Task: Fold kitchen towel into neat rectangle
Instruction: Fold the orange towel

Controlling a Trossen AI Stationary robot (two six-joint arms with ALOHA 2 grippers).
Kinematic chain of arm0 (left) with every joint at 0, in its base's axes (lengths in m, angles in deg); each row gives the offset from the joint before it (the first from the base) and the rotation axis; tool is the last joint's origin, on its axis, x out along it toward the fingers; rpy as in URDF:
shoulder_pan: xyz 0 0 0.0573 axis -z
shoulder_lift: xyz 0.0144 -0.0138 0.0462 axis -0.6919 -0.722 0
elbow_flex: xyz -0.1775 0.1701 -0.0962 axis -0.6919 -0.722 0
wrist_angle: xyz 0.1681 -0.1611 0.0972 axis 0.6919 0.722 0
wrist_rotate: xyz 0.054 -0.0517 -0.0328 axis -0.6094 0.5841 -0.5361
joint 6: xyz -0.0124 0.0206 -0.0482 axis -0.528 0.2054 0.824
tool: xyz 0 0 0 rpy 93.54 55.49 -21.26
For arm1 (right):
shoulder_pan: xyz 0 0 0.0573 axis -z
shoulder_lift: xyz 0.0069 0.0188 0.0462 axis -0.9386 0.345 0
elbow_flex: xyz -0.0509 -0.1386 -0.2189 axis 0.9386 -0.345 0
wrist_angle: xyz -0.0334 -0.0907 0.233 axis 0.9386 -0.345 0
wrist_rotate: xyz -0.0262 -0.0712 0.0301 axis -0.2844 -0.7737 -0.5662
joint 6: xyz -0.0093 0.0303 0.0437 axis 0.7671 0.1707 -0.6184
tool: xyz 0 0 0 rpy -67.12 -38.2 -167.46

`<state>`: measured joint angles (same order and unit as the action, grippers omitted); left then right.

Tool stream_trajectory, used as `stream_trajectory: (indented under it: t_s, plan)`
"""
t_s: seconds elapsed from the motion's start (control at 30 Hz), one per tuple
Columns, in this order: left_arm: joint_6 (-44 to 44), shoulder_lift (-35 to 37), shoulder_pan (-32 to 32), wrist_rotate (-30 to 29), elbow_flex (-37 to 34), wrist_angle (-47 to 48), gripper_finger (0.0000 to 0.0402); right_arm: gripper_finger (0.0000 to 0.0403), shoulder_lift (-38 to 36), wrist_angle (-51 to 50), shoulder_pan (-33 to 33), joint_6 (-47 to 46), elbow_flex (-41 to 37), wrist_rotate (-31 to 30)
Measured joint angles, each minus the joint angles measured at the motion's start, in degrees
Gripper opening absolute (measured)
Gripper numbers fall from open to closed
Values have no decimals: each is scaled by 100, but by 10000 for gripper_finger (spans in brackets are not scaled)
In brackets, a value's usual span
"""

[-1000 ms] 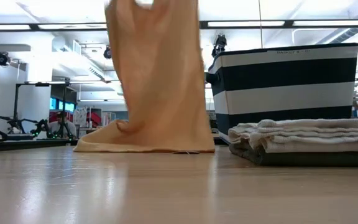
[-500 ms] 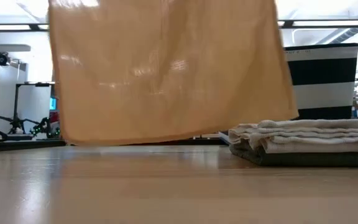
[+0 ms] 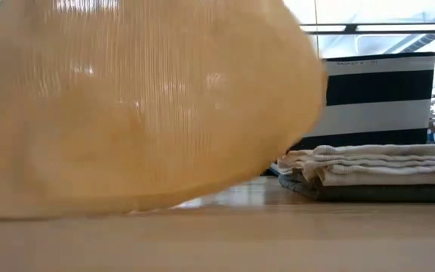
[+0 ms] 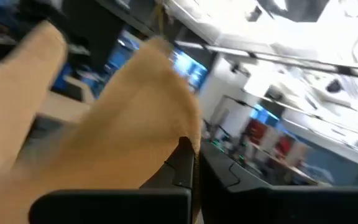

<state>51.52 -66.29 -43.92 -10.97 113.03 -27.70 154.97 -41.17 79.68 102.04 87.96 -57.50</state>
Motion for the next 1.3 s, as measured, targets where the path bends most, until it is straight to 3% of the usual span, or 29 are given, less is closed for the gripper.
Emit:
stream_trajectory:
  t_s: [0.13, 0.27, 0.4, 0.6, 0.73, 0.9, 1.07, 1.3]
  plan:
    - [-343, 112, 0, -604, 49, -131, 0, 0, 251, 482, 385, -228, -1, -42]
    - [-434, 132, 0, -608, 505, -236, 0, 0, 310, 1209, 408, -122, 0, 51]
    - [-448, 141, -1, -492, 1060, 17, 0, 0, 184, 1513, 335, -243, 128, 696]
    - [252, 191, -10, 1186, 1386, 1333, 0, 0, -101, 565, 203, -1107, 245, 1732]
    - [927, 210, -13, 1929, 1090, 1909, 0, 0, -240, -1012, 29, -1328, 238, 1815]
    - [1463, 223, -44, 3005, 430, 1932, 0, 0, -342, -2613, -477, -1914, 238, 1812]
    - [1698, 279, -44, 3687, -361, 1311, 0, 0, -352, -3144, -1408, -2267, 234, 1814]
    - [1942, 485, -44, 4878, -1202, -804, 0, 0, -416, -2755, -2506, -1826, 386, 1589]
